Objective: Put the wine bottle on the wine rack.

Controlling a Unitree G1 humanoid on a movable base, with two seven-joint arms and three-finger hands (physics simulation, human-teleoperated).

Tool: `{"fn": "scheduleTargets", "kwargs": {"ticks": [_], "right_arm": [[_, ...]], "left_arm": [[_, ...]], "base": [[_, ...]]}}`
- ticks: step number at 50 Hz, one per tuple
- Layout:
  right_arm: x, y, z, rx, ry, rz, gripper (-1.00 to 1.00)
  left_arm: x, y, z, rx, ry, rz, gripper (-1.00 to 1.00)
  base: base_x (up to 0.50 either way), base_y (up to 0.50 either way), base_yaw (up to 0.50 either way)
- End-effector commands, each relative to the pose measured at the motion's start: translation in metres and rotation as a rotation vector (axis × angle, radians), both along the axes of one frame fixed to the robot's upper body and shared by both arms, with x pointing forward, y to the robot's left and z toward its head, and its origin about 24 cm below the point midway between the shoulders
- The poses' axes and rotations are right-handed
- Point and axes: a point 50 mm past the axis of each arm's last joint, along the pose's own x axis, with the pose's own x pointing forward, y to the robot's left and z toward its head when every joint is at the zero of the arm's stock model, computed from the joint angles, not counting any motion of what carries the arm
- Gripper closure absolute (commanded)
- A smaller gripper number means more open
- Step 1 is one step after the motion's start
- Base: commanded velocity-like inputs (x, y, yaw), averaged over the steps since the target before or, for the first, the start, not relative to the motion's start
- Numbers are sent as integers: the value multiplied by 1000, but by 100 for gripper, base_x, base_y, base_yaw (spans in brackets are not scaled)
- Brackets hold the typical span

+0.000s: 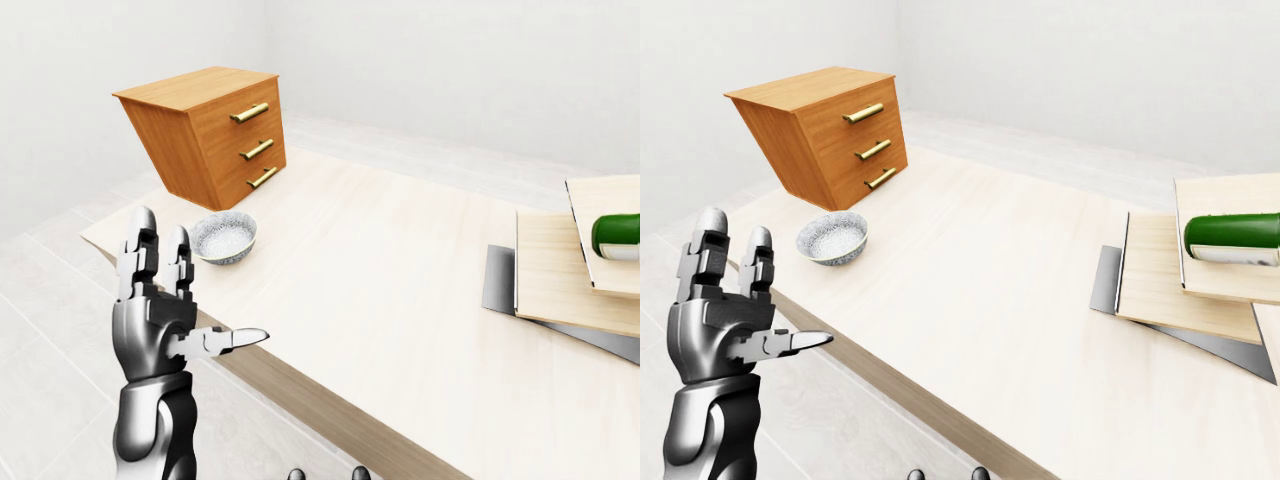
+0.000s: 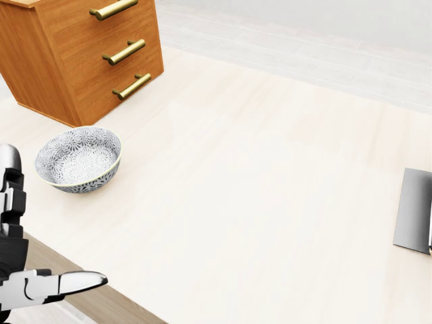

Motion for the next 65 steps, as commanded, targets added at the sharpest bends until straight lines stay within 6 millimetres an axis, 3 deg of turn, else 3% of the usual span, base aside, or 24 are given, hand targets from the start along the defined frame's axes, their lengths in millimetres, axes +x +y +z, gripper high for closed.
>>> {"fn": "scheduleTargets", "kwargs": {"ticks": [1, 14, 19, 38, 39, 40, 41, 65], "right_arm": [[-7, -2, -3, -4, 8, -17, 2], [-18, -7, -7, -22, 35, -35, -18], [-21, -9, -11, -23, 44, -41, -41], [-17, -8, -32, 9, 90, -28, -47], [-17, -8, -34, 18, 93, -30, -80], [-17, -8, -34, 18, 93, -30, -80], [-17, -8, -36, 31, 91, -36, -100], [-12, -12, -47, 160, 90, -95, -100]], "left_arm": [[-1, -1, 1, 1, -4, 0, -100], [1, -1, -1, -1, 5, -1, -100], [1, -1, -2, 0, 10, -3, -100], [2, 1, -3, -1, 12, -1, -100], [2, 0, -3, 0, 15, -3, -100], [2, 0, -3, 0, 15, -3, -100], [2, 0, -3, 0, 15, -2, -100], [2, 1, -5, -3, 20, -3, -100]], "base": [[0, 0, 0], [0, 0, 0], [0, 0, 0], [0, 0, 0], [0, 0, 0], [0, 0, 0], [0, 0, 0], [0, 0, 0]]}}
